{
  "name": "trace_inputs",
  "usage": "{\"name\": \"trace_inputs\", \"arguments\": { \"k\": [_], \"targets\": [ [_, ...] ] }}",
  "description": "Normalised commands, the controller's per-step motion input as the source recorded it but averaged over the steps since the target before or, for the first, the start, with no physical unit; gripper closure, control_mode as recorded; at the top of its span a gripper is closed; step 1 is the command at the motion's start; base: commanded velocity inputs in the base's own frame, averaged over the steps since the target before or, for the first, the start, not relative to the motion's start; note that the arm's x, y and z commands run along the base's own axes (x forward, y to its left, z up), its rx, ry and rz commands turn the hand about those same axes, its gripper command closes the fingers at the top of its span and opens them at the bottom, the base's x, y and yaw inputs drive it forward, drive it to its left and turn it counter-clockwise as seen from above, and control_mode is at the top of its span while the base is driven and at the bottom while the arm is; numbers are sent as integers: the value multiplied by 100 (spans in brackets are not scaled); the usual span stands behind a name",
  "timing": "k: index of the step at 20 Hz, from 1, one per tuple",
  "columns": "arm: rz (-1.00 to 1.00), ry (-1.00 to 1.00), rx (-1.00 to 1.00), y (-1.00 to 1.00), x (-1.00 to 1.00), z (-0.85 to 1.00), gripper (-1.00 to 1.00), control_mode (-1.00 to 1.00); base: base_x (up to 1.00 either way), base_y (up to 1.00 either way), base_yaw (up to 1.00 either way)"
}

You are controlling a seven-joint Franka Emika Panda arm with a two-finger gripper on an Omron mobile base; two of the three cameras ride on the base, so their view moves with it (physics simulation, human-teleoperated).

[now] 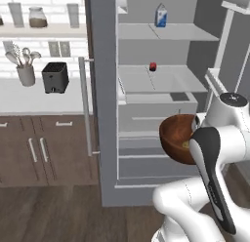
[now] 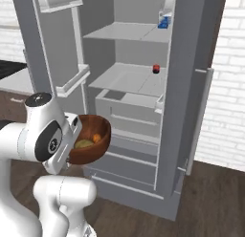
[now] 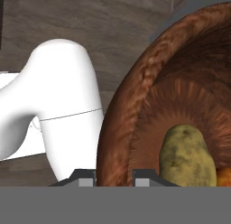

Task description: Pick the chicken drumstick and potato from their plates and place them in the bowl. Then put the bowl in the fridge.

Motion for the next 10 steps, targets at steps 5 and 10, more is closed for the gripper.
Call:
{"name": "trace_inputs", "arguments": {
  "k": [5, 10],
  "targets": [
    [0, 0, 0, 0, 0, 0, 100, 100, 26, 18, -38],
    [0, 0, 0, 0, 0, 0, 100, 100, 18, 0, -22]
  ]
}}
